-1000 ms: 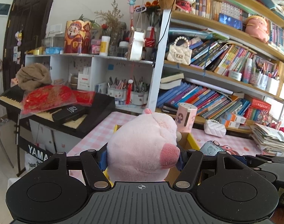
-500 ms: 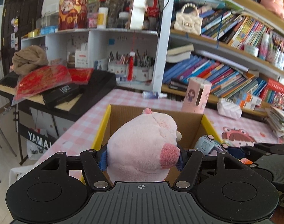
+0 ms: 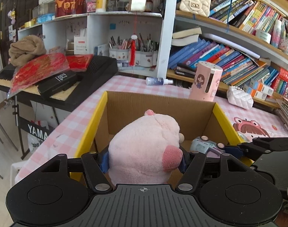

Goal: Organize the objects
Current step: 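Open both tools to drop the pig and toy car into the box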

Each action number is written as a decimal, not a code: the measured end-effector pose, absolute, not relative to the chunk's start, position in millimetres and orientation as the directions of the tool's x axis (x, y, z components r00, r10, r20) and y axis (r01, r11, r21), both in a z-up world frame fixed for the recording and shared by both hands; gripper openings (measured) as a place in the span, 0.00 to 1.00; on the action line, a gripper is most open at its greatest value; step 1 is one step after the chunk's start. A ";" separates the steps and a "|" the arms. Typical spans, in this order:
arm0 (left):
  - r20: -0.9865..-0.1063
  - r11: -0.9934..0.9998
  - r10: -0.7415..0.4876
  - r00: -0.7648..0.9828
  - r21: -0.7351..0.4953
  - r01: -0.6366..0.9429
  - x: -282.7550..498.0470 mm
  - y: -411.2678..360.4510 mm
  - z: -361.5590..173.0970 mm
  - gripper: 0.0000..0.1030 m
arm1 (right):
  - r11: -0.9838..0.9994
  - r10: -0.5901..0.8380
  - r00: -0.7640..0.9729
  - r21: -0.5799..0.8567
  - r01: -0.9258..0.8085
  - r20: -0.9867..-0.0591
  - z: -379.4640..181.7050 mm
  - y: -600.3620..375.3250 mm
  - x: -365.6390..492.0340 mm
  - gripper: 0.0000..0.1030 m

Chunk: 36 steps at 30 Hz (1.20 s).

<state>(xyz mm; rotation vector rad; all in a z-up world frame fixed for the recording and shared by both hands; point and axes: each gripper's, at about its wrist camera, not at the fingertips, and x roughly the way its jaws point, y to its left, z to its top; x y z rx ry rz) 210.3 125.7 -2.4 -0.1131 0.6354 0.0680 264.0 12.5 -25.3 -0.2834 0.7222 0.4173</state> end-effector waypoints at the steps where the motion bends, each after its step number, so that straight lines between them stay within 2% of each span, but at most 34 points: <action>1: -0.599 0.992 0.025 0.800 -0.083 -0.093 211.6 124.9 -3.8 0.64 | 0.876 0.272 0.666 -0.108 -0.470 -0.695 -26.4 13.7 264.9 0.49; 13: -0.596 0.993 0.011 0.803 -0.090 -0.081 216.4 121.6 -7.2 0.70 | 0.852 0.273 0.651 -0.137 -0.506 -0.708 -30.8 21.1 270.4 0.42; 14: -0.592 0.993 0.010 0.806 -0.091 -0.080 215.7 121.4 -6.8 0.71 | 0.852 0.270 0.652 -0.140 -0.505 -0.709 -31.0 22.0 270.3 0.44; 15: -0.583 0.993 0.009 0.813 -0.093 -0.077 215.2 121.9 -5.5 0.75 | 0.849 0.269 0.652 -0.145 -0.508 -0.709 -31.2 23.1 270.0 0.48; 16: -0.571 0.993 0.007 0.821 -0.095 -0.074 213.8 122.1 -3.9 0.83 | 0.848 0.267 0.652 -0.149 -0.509 -0.710 -31.2 24.0 269.6 0.50; 17: -0.556 0.993 0.008 0.831 -0.095 -0.073 211.9 122.0 -1.9 0.87 | 0.850 0.260 0.655 -0.154 -0.505 -0.710 -31.1 24.3 269.4 0.51; 19: -0.521 0.992 0.011 0.853 -0.100 -0.074 206.9 121.9 3.5 0.91 | 0.861 0.269 0.658 -0.131 -0.491 -0.703 -28.4 21.4 268.6 0.59; 21: -0.494 0.991 0.006 0.870 -0.111 -0.071 202.7 122.6 9.5 0.93 | 0.874 0.275 0.670 -0.111 -0.473 -0.689 -23.5 18.0 266.2 0.66; 32: -0.362 0.983 0.006 0.932 -0.168 -0.071 155.2 130.9 36.2 0.95 | 0.909 0.254 0.785 -0.136 -0.393 -0.565 6.4 -2.1 227.3 0.72; 36: -0.356 0.986 0.008 0.934 -0.154 -0.067 137.6 131.0 34.5 0.96 | 0.927 0.229 0.814 -0.134 -0.350 -0.534 12.3 -12.5 210.8 0.73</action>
